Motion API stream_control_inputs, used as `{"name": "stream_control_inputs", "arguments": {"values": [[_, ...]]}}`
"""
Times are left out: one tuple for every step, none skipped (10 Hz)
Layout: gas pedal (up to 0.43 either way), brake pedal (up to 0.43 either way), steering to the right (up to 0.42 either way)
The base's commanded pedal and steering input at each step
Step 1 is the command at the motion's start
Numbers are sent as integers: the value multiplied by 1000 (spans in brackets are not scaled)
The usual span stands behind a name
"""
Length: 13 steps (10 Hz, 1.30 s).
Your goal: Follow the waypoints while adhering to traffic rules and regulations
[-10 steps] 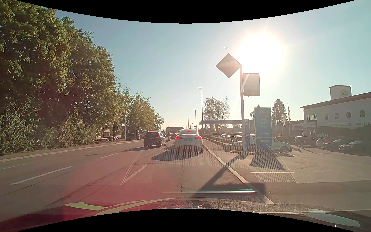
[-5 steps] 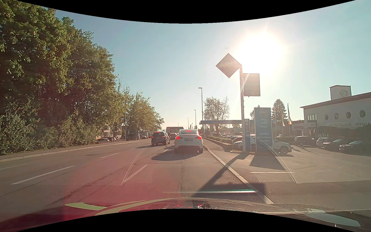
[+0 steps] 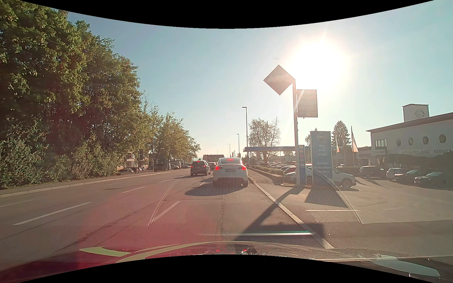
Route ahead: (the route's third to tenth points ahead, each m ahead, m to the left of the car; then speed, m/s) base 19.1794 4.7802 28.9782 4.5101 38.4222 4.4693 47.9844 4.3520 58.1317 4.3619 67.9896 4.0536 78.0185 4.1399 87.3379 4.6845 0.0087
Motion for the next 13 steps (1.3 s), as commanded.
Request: {"name": "stream_control_inputs", "arguments": {"values": [[0, 262, -1], [0, 262, -1], [0, 262, -1], [0, 268, -1], [0, 262, -1], [0, 262, -1], [0, 262, -1], [0, 262, -1], [0, 262, -1], [0, 262, -1], [0, 262, -1], [0, 262, -1], [0, 268, -1]]}}
